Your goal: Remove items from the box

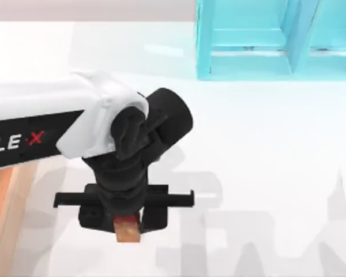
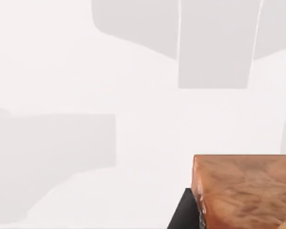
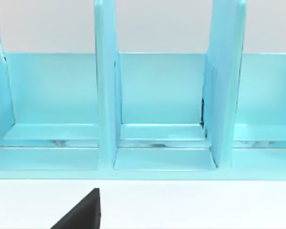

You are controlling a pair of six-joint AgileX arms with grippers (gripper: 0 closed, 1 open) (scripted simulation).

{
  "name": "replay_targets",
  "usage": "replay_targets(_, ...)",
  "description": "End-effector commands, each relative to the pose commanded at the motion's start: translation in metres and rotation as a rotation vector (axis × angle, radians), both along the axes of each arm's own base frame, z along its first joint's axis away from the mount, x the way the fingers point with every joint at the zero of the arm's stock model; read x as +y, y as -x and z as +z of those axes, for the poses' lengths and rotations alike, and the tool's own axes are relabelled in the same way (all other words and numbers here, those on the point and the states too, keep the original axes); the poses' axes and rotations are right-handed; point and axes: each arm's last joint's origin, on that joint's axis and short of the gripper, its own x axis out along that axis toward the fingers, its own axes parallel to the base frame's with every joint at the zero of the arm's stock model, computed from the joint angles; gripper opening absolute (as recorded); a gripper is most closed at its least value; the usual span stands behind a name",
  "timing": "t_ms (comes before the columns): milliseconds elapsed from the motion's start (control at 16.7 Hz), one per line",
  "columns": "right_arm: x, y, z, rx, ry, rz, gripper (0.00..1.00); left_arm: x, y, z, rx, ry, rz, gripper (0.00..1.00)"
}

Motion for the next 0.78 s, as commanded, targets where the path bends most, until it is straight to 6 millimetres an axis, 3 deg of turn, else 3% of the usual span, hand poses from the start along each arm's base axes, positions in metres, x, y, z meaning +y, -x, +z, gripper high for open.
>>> replay_targets(180, 0.000, 0.000, 0.000, 0.000, 0.000, 0.000, 1.00, -0.015, 0.019, -0.005, -0.013, 0.014, 0.000, 0.00)
replay_targets(540, 0.000, 0.000, 0.000, 0.000, 0.000, 0.000, 1.00, -0.015, 0.019, -0.006, -0.012, 0.014, 0.001, 0.00)
replay_targets(780, 0.000, 0.000, 0.000, 0.000, 0.000, 0.000, 1.00, -0.015, 0.019, -0.026, -0.015, 0.019, 0.000, 0.00)
